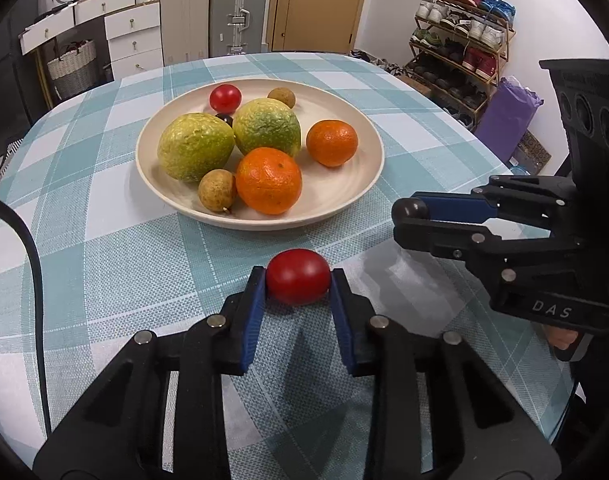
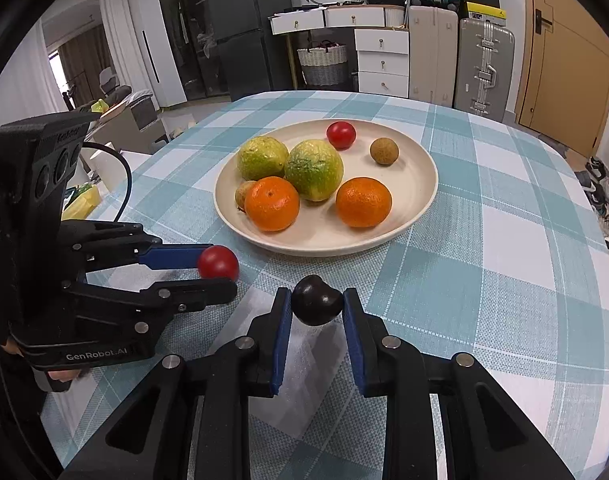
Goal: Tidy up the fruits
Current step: 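Carry the tomato and plum over the plate with both tools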
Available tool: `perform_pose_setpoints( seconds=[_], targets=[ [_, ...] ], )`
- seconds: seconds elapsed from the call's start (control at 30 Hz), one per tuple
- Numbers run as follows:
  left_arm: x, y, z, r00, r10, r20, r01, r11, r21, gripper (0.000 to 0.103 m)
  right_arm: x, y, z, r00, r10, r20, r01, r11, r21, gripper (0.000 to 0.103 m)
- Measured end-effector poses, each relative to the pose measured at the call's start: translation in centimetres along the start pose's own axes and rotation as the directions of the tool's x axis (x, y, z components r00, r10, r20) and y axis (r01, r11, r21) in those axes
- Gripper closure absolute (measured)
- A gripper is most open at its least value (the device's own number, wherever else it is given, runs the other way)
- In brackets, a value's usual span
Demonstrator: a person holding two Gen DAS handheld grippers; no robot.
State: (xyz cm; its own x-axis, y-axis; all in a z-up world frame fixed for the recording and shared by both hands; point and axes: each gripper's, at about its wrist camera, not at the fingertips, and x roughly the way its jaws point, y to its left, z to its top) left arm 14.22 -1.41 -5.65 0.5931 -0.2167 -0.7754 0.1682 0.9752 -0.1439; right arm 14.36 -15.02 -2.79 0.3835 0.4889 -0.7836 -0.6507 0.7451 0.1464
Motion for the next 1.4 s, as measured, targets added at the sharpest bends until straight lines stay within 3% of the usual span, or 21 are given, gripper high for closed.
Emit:
perform_pose_setpoints(
  seconds=[0.83, 1.4],
  targets=[
    [-3.0, 0.0, 1.2, 0.994, -0.025, 0.109, 0.027, 1.0, -0.014, 0.074, -1.8, -0.3, 0.9, 0.997, -0.016, 0.07, 0.015, 1.0, 0.014, 0.076],
    [-4.8, 2.4, 3.7, 0.983, 0.038, 0.181, -0.03, 0.998, -0.046, 0.074, -2.1, -1.4, 3.1, 0.993, -0.032, 0.116, 0.027, 0.999, 0.042, 0.077]
  ],
)
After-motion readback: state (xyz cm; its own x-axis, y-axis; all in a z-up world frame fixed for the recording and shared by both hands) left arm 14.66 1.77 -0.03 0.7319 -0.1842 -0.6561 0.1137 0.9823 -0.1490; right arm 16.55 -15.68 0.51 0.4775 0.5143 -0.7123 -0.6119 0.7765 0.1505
